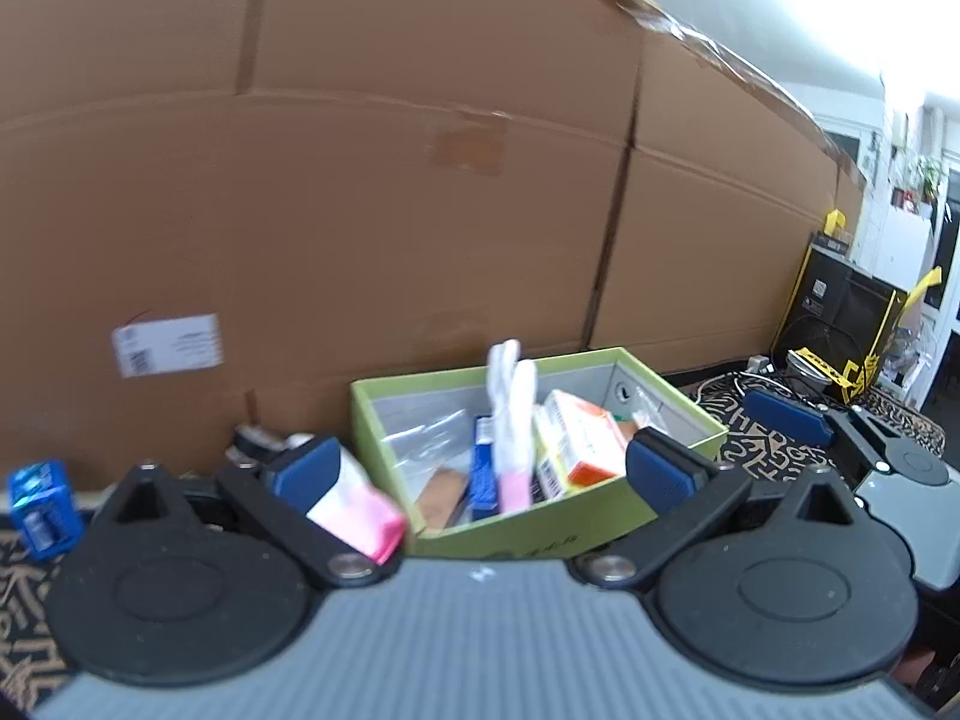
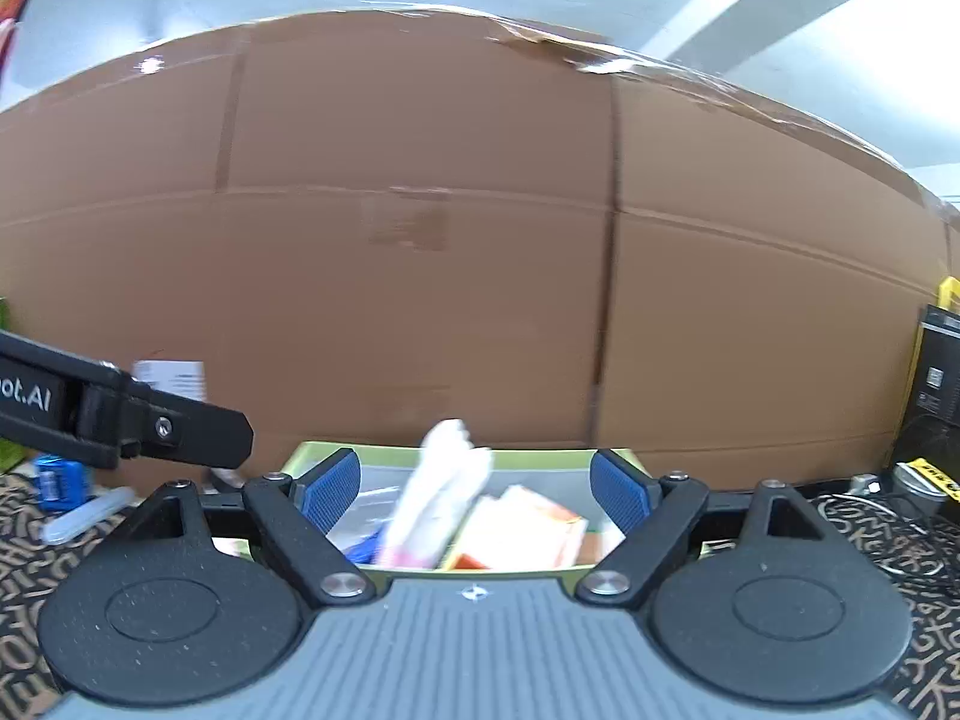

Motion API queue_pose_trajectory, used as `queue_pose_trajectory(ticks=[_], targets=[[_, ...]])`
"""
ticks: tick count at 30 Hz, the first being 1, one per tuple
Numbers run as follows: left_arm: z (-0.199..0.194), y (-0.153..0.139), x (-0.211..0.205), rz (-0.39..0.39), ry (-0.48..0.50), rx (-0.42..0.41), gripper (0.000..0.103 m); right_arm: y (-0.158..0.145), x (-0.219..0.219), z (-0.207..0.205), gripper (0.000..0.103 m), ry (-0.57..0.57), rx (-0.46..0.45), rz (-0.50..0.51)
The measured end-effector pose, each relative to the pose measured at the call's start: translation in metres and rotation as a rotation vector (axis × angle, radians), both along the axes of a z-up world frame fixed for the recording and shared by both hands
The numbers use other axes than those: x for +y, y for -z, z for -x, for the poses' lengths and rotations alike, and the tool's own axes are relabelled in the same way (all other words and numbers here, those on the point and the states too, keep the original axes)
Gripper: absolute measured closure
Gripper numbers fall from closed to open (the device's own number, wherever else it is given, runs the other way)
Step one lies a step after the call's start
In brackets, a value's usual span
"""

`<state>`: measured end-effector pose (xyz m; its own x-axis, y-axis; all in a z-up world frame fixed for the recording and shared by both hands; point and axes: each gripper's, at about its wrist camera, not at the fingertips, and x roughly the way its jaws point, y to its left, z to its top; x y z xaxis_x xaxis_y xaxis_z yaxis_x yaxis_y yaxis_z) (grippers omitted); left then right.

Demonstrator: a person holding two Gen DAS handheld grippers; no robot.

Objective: Organize objects
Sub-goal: 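Move both tools back toward the remaining items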

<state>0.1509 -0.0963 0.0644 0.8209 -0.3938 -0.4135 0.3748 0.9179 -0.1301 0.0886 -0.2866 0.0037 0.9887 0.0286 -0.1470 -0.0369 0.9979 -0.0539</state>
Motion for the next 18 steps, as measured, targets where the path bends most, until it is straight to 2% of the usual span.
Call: queue_pose_trajectory(ticks=[5,9,14,18], targets=[[0.020,0.015,0.049,0.060,-0.116,0.024,0.000,0.016,0.033,0.007,0.016,-0.072,0.063,-0.030],[0.030,0.040,0.086,0.072,-0.187,0.084,0.000,0.037,0.063,0.007,0.016,-0.145,0.127,-0.020],[0.028,0.076,0.124,0.052,-0.256,0.181,0.000,0.055,0.100,-0.003,0.016,-0.225,0.190,0.017],[0.019,0.089,0.150,0.027,-0.273,0.213,0.000,0.061,0.125,-0.016,0.022,-0.250,0.196,0.088]])
